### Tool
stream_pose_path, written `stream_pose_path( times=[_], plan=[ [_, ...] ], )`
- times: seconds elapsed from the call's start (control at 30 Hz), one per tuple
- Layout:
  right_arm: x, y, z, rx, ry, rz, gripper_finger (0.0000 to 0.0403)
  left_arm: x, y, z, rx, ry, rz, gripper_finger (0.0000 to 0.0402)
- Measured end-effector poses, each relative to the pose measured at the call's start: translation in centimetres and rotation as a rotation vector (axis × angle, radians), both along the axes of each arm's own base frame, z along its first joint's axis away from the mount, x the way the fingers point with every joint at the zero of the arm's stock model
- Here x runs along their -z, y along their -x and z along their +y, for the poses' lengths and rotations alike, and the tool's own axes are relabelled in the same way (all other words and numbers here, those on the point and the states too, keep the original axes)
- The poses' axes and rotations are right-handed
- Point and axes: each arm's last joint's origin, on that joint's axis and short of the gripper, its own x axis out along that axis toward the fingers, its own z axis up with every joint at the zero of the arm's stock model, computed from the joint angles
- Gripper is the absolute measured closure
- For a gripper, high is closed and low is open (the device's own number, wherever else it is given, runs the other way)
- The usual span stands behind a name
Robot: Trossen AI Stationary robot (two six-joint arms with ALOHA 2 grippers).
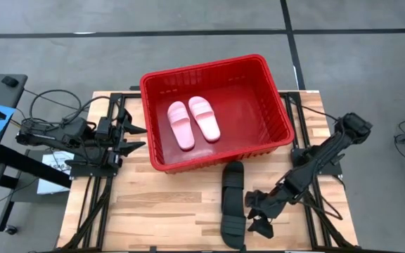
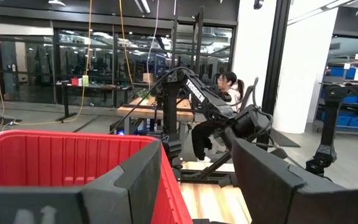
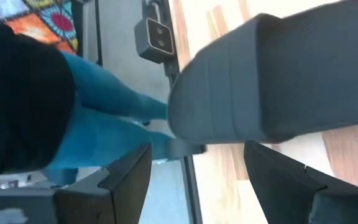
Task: Pick and place slides into bin
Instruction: Put the bottom black slipper in the red bin
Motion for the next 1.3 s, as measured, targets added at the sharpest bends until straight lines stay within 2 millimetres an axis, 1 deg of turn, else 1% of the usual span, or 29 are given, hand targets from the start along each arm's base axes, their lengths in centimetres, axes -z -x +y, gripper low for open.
stream_pose_path(
  times=[0.2, 0.43, 0.6, 0.83, 1.03, 1.3],
  plan=[
    [0.7, -1.1, -0.4, -0.026, 0.022, -0.027, 0.0156, 0.0, 0.0, 0.0, 0.000, 0.001, 0.000, 0.0214],
    [0.7, -2.0, -1.5, -0.023, 0.055, -0.052, 0.0156, 0.0, 0.0, 0.0, 0.001, 0.006, 0.000, 0.0214],
    [0.8, -1.9, -1.5, -0.067, 0.049, -0.035, 0.0156, 0.0, 0.0, 0.0, 0.002, 0.009, 0.004, 0.0214],
    [0.8, -1.9, -1.6, -0.080, 0.057, -0.038, 0.0158, 0.2, -0.1, 0.0, 0.004, 0.013, 0.024, 0.0214],
    [0.9, -2.2, -2.1, -0.060, 0.073, -0.034, 0.0159, 0.2, -0.1, 0.0, 0.004, 0.014, 0.023, 0.0214],
    [0.9, -2.2, -2.1, -0.055, 0.084, -0.043, 0.0159, 0.2, -0.1, 0.0, 0.004, 0.014, 0.022, 0.0214]
  ],
)
